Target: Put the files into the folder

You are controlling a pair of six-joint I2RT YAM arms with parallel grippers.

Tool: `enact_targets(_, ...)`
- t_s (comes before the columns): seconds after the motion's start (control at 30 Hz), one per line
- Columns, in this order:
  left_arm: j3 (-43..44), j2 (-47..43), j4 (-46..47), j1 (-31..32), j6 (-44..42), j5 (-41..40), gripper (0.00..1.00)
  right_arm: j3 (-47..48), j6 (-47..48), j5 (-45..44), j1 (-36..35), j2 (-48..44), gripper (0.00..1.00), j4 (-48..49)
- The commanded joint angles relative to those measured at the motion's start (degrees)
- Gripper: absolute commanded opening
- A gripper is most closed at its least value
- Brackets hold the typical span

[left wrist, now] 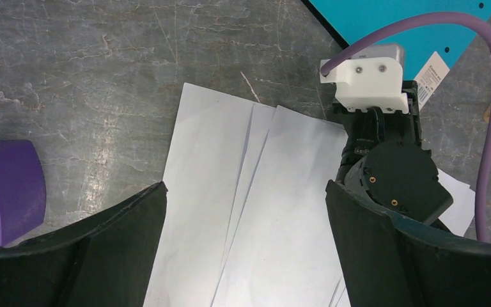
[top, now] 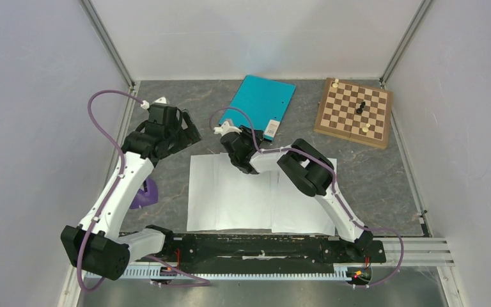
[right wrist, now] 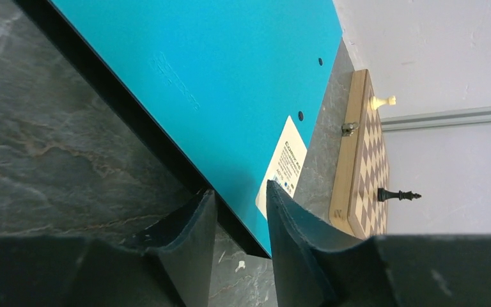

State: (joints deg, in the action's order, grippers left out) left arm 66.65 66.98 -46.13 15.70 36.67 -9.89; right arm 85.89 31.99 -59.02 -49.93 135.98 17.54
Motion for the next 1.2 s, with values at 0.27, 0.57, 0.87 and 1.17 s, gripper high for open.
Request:
enact_targets(0.27, -1.6, -0.3, 4.5, -0.9, 3.2, 1.8, 1.00, -0.3, 0.4, -3.5, 2.1, -3.9, 0.08, 8.8)
enact_targets(0.57, -3.9, 0.4, 11.5, -1.0, 7.2, 8.2, 0.99, -6.8, -9.9, -2.1, 2.1, -19.3, 0.00, 3.4)
enact_targets(0.87, -4.3, 5.8, 16.9, -1.2, 11.7, 12.4, 0.97, -12.1, -26.3, 5.2, 2.1, -35.5, 0.00, -9.7)
enact_targets(1.17, -1.5, 15.5, 22.6, -1.7, 16.4, 18.7, 0.96, -21.2, -37.6, 9.9, 2.2, -46.8, 0.00, -15.0)
